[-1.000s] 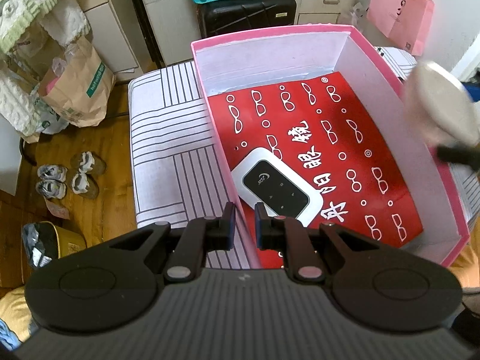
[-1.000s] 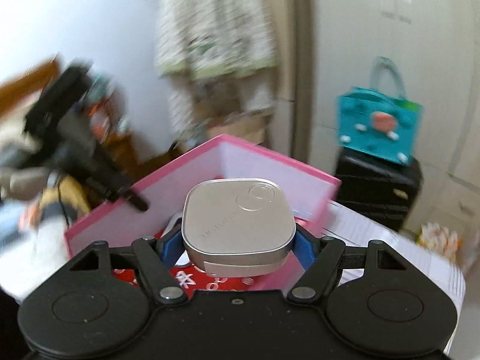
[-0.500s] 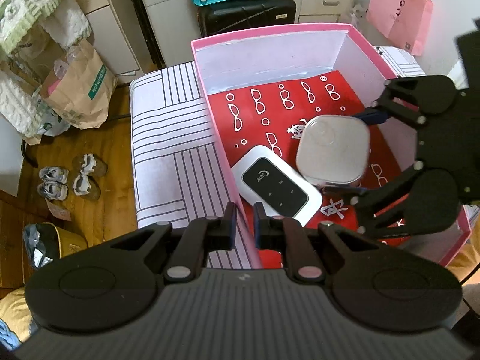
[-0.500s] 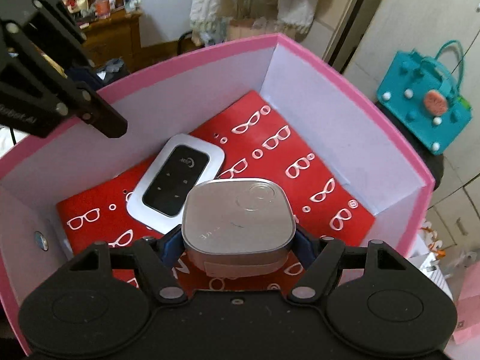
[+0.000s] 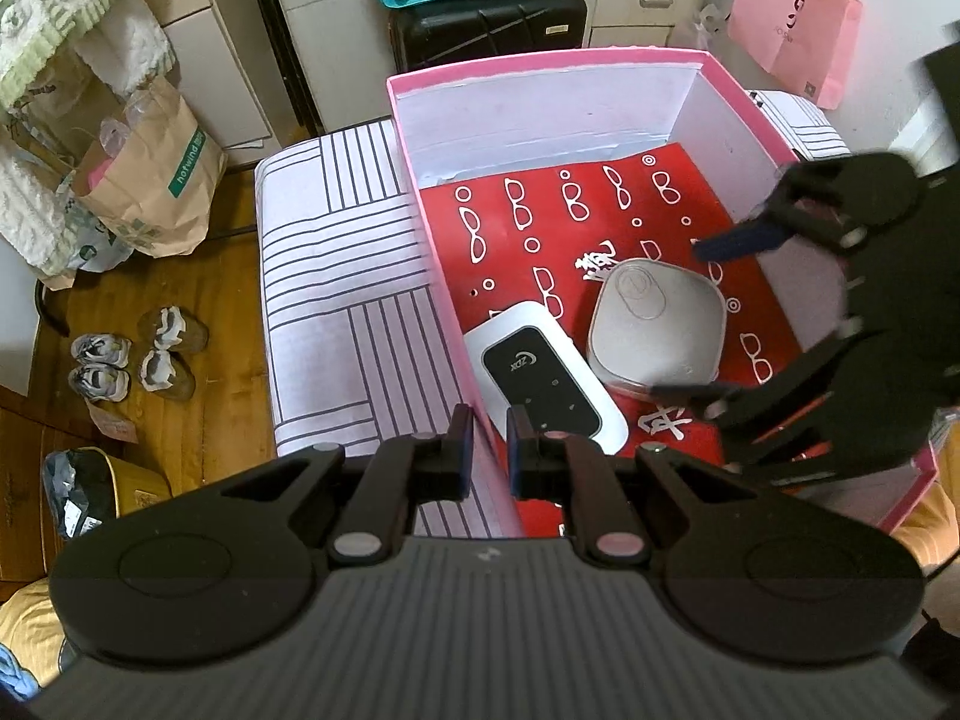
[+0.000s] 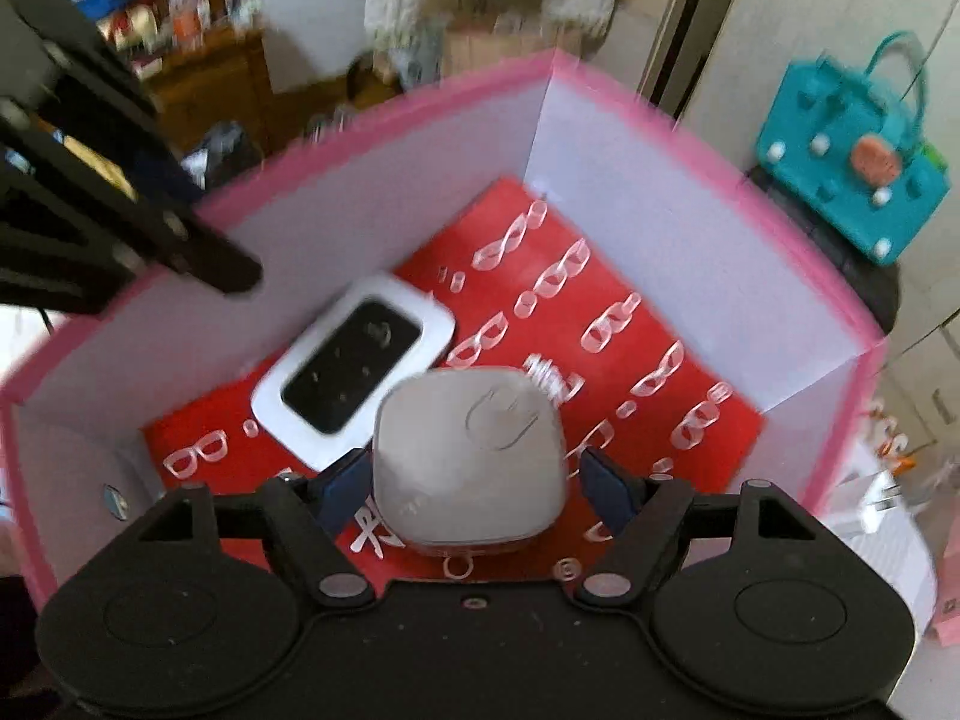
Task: Organize rigid objects
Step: 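Place the silver power bank in the box beside the router, open right gripper, then grasp the black rectangular power bank with the right gripper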
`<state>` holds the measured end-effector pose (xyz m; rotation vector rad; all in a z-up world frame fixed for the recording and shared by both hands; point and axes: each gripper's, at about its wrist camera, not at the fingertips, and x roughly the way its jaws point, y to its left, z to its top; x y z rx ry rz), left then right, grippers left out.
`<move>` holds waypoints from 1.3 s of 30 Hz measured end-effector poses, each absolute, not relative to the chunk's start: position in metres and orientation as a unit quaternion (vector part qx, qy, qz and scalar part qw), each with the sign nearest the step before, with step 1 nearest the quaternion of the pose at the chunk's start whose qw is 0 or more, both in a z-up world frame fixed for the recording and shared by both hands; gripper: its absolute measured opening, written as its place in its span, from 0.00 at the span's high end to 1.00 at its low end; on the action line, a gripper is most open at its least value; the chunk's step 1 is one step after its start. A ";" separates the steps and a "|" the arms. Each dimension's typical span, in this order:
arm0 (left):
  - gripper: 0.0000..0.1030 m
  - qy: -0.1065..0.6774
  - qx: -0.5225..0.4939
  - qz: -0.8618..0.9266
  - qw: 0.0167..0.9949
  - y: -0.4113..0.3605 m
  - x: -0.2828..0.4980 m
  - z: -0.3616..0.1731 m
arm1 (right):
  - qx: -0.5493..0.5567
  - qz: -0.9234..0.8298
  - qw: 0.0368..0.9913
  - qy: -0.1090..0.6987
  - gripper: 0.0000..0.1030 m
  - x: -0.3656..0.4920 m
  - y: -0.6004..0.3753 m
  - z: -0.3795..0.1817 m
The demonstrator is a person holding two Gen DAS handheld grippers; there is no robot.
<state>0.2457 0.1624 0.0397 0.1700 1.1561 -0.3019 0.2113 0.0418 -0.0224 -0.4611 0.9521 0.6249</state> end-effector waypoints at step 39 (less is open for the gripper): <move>0.90 0.551 0.077 -0.125 0.821 0.159 0.248 0.039 | -0.065 0.058 0.881 0.465 0.23 0.268 -0.143 -0.079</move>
